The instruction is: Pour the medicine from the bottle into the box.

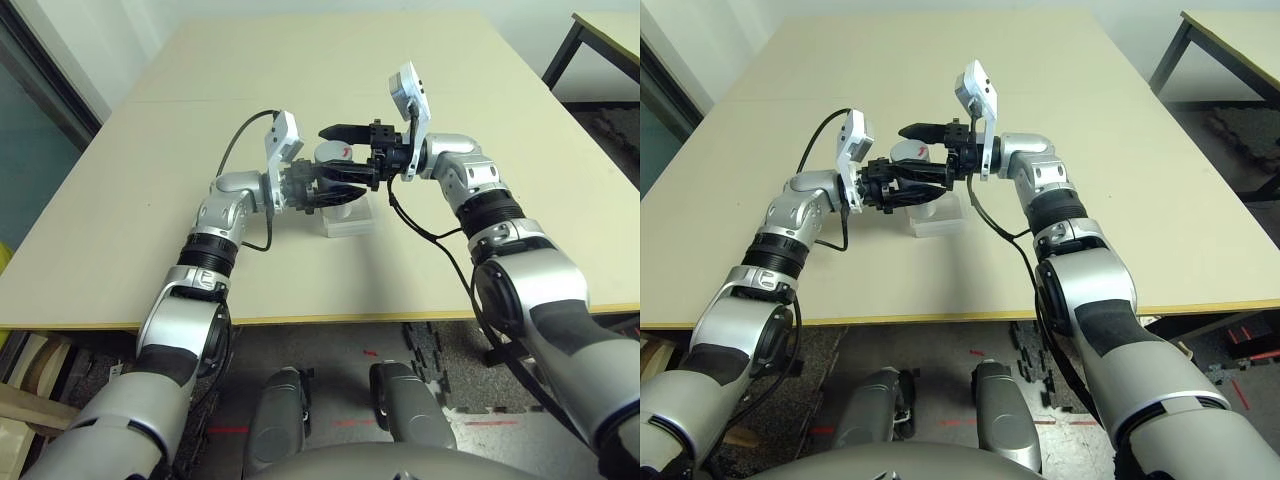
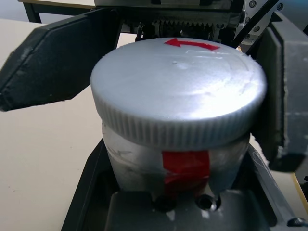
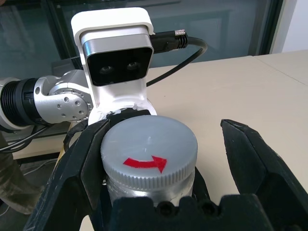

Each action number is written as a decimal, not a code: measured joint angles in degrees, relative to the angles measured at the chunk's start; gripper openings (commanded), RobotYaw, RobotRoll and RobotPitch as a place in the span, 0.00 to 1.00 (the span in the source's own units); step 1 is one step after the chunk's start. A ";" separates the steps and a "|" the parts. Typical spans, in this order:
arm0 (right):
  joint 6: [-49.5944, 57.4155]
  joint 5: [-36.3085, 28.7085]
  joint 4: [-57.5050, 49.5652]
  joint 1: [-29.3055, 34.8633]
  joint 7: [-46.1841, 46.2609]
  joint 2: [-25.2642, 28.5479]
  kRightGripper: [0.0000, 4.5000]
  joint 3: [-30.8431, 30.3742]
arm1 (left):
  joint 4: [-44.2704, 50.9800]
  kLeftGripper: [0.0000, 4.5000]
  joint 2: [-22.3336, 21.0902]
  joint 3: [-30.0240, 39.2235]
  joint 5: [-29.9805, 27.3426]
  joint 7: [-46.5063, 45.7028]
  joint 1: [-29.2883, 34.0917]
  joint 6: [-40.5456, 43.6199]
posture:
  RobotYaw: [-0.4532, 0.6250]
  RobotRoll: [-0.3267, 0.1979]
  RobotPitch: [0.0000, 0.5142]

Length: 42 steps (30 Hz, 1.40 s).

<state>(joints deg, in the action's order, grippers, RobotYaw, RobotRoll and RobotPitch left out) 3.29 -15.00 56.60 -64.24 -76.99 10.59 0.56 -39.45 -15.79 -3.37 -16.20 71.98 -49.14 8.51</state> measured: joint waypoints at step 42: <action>6.97 -1.31 -7.04 3.01 -5.58 8.50 1.00 2.91 | -6.09 0.59 1.59 0.58 0.67 0.68 -2.61 -3.35 | 0.20 0.62 0.14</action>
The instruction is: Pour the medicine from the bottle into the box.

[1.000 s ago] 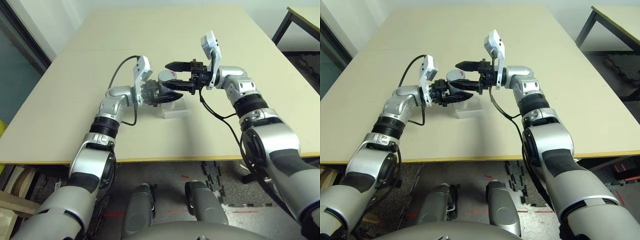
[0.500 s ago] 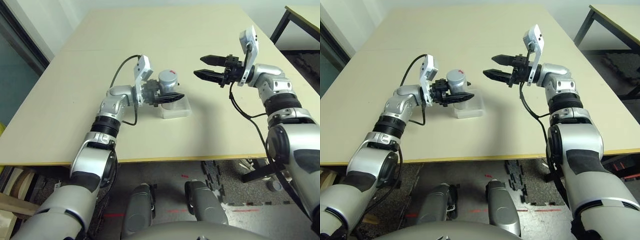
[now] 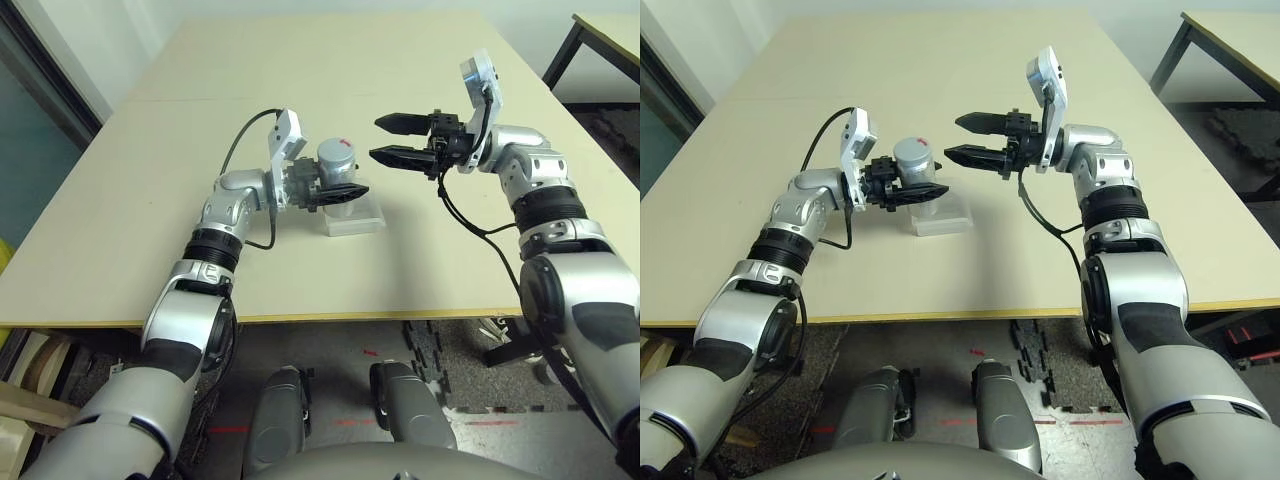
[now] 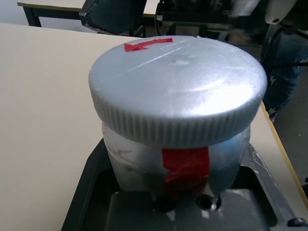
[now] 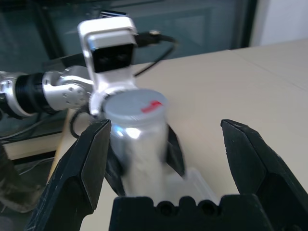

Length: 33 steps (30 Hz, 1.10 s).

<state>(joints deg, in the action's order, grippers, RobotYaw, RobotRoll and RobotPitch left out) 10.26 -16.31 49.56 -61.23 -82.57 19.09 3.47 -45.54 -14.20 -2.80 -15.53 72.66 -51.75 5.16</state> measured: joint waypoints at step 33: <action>-5.37 1.79 6.15 -3.59 4.68 -6.95 1.00 -2.64 | -2.25 0.59 2.04 -0.10 0.78 0.08 -1.74 -1.70 | 0.21 0.62 0.14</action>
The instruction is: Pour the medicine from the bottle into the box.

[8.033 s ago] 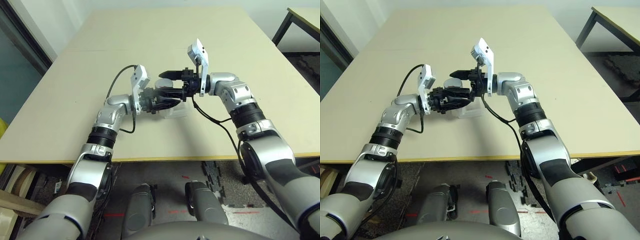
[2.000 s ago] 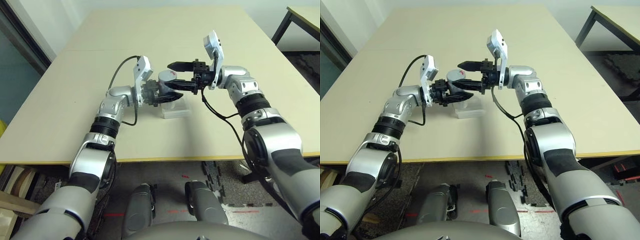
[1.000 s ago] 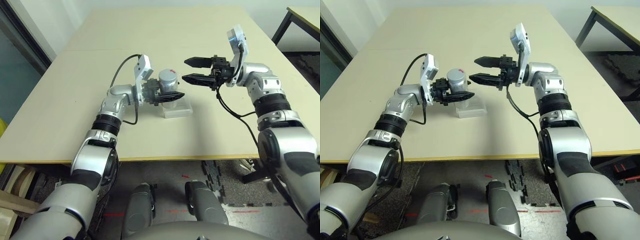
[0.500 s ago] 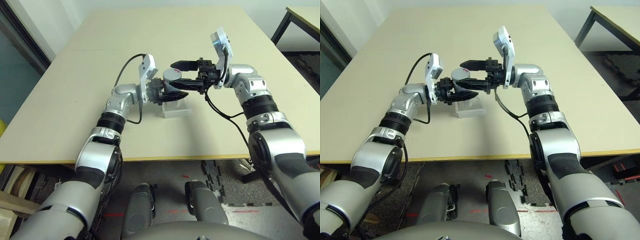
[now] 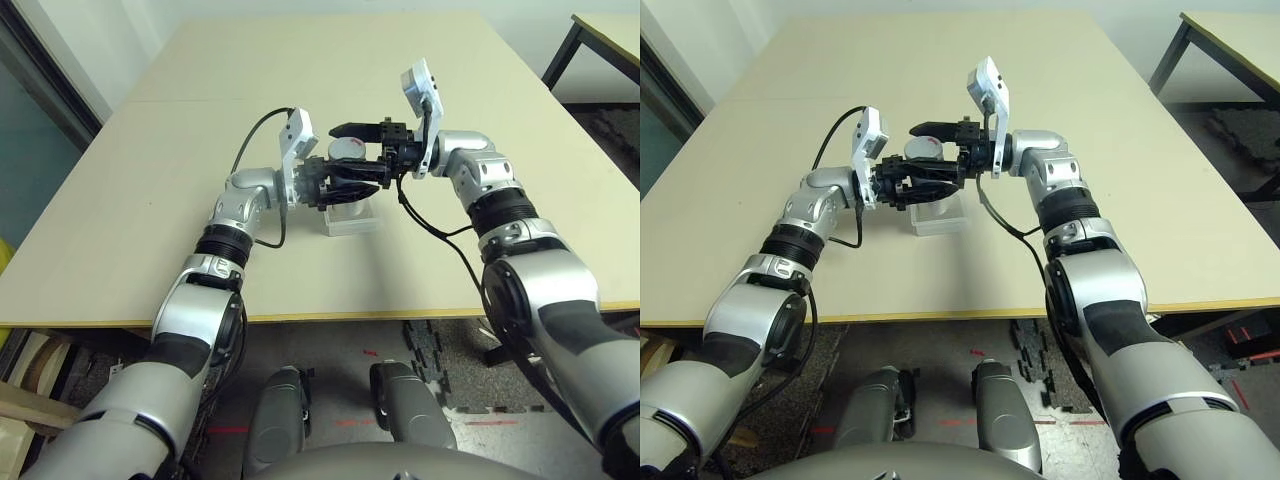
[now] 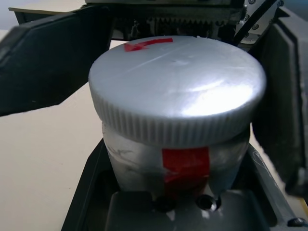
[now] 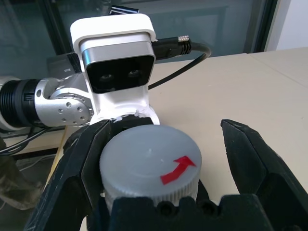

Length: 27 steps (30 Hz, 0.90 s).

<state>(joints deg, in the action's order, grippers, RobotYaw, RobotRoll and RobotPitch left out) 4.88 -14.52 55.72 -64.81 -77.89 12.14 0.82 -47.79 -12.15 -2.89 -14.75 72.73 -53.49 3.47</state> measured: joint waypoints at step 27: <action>-1.35 -0.18 5.23 -1.79 0.61 0.75 1.00 0.14 | 1.39 0.59 0.27 -0.26 0.02 -1.95 0.43 2.19 | 0.21 0.62 0.15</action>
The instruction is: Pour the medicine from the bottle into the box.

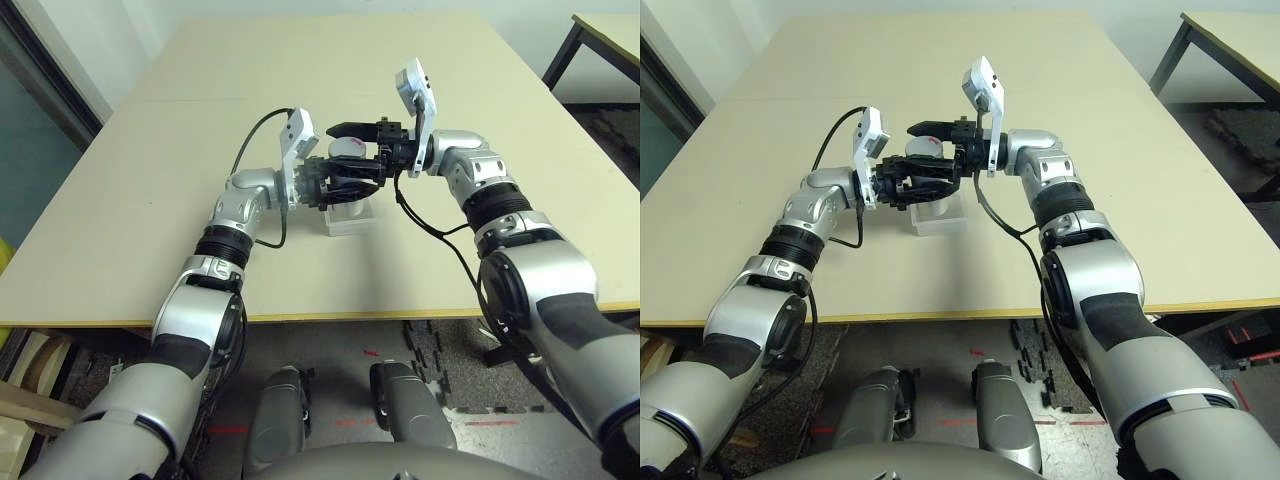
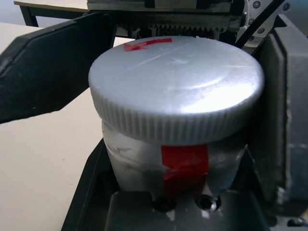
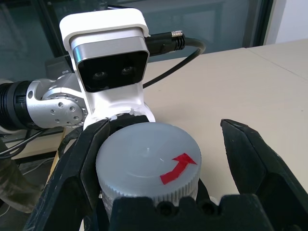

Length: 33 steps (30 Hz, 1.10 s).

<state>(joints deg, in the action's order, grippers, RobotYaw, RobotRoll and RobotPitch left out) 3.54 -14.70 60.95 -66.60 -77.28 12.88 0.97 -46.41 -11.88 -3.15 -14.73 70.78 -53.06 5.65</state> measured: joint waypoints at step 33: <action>0.54 0.07 1.62 2.72 -1.45 13.03 1.00 4.53 | 0.44 0.59 -0.78 0.52 -0.14 2.22 0.26 -0.61 | 0.20 0.62 0.15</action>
<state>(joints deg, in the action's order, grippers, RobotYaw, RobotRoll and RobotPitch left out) 4.08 -14.63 62.57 -63.88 -78.73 25.91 5.49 -45.97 -12.66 -2.63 -14.87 73.00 -52.81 5.04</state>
